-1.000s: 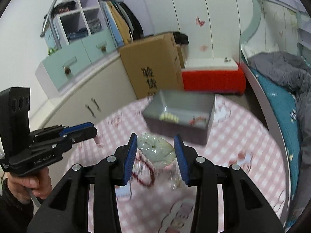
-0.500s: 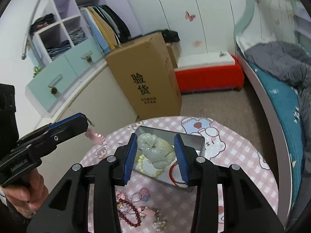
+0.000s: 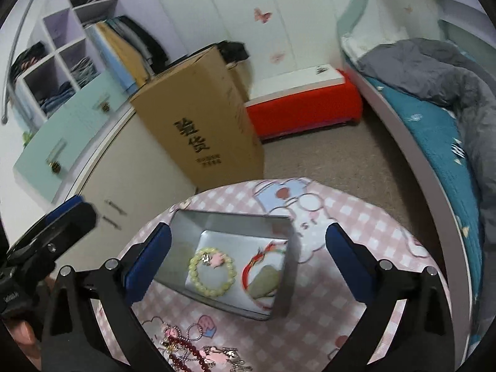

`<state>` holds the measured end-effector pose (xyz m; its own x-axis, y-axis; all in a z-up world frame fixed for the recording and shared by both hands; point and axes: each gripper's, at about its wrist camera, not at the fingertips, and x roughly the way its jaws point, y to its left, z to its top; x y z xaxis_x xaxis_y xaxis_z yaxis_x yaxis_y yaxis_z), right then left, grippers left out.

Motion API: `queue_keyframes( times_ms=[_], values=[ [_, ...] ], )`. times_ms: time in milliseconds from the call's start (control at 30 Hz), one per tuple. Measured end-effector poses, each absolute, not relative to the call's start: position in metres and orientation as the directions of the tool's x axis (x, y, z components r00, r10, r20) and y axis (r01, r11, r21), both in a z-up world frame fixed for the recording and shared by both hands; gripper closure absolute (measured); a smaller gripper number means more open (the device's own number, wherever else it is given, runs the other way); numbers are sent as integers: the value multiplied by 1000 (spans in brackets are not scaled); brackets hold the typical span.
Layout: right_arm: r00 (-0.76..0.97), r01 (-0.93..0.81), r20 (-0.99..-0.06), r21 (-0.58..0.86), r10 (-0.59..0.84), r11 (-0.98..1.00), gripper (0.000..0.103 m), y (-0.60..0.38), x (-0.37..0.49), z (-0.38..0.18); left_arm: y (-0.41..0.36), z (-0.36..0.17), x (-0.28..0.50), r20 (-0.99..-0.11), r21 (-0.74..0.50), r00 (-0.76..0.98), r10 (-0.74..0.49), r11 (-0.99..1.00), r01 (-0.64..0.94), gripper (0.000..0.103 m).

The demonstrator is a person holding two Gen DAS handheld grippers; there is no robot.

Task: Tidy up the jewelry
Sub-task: 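Carry the jade pendant into the grey box and open the right tool, then lower the left tool onto the silver chain necklace and grasp it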

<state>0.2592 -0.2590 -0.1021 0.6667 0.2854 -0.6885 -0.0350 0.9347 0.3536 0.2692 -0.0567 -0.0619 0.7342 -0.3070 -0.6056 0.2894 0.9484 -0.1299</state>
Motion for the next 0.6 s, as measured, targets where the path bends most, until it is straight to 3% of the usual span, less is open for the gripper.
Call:
queue_keyframes(
  times_ms=[600],
  values=[
    [804, -88, -554, 245, 214, 965, 7, -253, 176, -28, -14, -25, 181, -461, -82, 863, -206, 978, 190, 8]
  ],
)
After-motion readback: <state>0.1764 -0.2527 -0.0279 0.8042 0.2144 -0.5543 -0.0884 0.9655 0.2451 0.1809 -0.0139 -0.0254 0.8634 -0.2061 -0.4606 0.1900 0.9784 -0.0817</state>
